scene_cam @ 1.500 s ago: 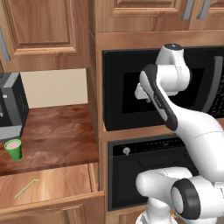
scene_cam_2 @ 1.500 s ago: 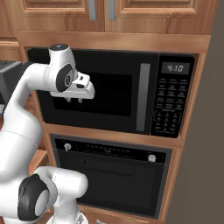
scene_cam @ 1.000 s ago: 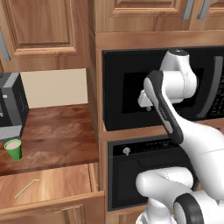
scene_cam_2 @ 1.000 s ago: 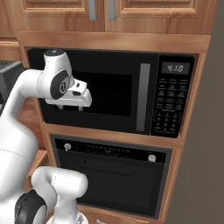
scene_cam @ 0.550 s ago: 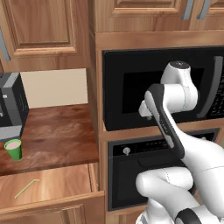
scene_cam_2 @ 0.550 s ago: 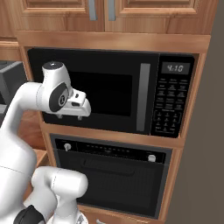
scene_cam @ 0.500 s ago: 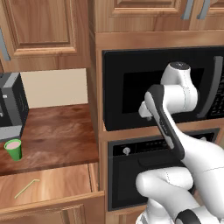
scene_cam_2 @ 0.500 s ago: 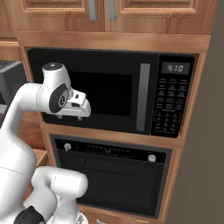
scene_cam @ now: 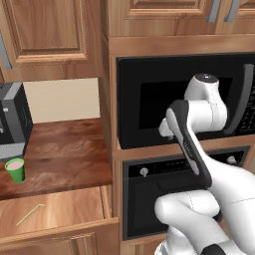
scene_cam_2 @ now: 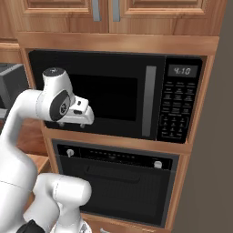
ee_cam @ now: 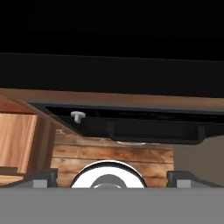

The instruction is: Pick up the straw from the left drawer and put it inside the smoothie cup.

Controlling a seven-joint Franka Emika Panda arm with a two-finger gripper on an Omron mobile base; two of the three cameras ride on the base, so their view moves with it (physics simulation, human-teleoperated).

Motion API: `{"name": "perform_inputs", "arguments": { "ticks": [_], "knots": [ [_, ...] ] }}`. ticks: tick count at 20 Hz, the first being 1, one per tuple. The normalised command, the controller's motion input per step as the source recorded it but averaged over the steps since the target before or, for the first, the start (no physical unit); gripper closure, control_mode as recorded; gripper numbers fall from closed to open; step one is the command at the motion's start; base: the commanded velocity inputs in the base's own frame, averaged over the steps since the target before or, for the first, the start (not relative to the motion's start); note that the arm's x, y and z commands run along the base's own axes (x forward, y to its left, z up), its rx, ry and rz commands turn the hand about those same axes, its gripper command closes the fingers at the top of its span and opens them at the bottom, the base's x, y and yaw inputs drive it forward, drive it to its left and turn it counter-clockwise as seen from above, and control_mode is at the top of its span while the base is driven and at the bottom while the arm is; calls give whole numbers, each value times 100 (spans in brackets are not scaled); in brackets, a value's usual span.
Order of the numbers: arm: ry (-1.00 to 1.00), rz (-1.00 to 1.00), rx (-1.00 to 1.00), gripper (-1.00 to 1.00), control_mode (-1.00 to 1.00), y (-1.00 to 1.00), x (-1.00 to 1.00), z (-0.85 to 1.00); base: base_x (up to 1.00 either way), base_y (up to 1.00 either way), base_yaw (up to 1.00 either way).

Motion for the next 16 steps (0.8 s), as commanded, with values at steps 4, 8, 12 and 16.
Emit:
{"name": "perform_inputs", "arguments": {
  "ticks": [4,8,12,16],
  "knots": [
    [0,0,0,-100,-100,-2,-67,-20,0,0,0],
    [0,0,0,-100,-100,0,-63,-17,0,0,0],
    [0,0,0,-100,-100,6,-51,-11,0,0,0],
    [0,0,0,-100,-100,5,1,1,0,0,0]
  ]
}}
